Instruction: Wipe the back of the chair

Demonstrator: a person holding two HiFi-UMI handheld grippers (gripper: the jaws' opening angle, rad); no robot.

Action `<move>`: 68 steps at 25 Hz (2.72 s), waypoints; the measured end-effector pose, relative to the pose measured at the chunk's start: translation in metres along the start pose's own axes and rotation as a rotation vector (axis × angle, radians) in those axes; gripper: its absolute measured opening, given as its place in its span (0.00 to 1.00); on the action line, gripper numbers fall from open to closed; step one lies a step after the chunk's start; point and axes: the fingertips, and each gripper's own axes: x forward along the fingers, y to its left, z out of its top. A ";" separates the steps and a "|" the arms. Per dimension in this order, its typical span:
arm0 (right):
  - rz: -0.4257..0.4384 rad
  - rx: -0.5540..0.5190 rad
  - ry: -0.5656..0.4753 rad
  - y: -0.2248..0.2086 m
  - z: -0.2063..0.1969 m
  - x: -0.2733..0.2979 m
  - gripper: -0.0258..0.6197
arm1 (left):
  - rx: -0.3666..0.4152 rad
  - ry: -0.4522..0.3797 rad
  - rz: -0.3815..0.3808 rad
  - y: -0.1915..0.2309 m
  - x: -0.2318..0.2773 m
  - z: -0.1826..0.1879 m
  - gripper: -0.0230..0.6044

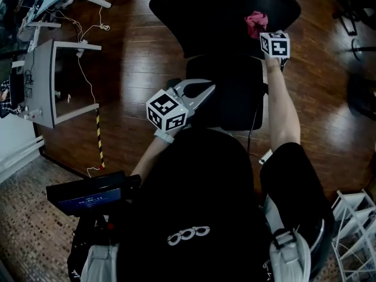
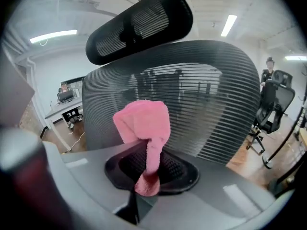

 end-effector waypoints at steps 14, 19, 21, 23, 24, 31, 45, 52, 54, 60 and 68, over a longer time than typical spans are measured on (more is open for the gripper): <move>-0.188 0.121 0.023 -0.097 -0.045 -0.038 0.11 | 0.016 0.028 0.000 -0.005 0.007 -0.006 0.02; -0.320 0.200 0.072 -0.136 -0.074 -0.057 0.11 | 0.016 0.028 -0.001 -0.006 0.002 -0.009 0.02; -0.354 0.226 0.085 -0.143 -0.081 -0.061 0.11 | 0.013 0.028 0.001 -0.006 -0.002 -0.010 0.02; -0.353 0.226 0.096 -0.139 -0.084 -0.058 0.11 | 0.007 0.026 0.006 -0.005 -0.006 -0.012 0.02; -0.342 0.217 0.100 -0.132 -0.083 -0.054 0.11 | 0.004 0.025 0.009 -0.004 -0.009 -0.013 0.02; -0.272 0.133 0.113 -0.065 -0.061 -0.018 0.11 | -0.005 0.002 0.023 0.001 -0.025 -0.008 0.02; -0.155 0.051 0.095 0.044 -0.030 0.031 0.11 | -0.027 -0.025 0.034 0.016 -0.059 -0.019 0.02; -0.090 0.001 0.087 0.103 -0.018 0.053 0.11 | -0.042 -0.044 0.051 0.024 -0.078 -0.025 0.02; -0.059 -0.016 0.084 0.124 -0.014 0.060 0.11 | -0.046 -0.048 0.055 0.027 -0.083 -0.027 0.02; 0.017 -0.010 0.087 0.172 -0.007 0.079 0.11 | -0.063 -0.060 0.069 0.034 -0.097 -0.031 0.02; 0.111 -0.030 0.099 0.219 -0.006 0.095 0.11 | -0.079 -0.070 0.076 0.034 -0.106 -0.041 0.02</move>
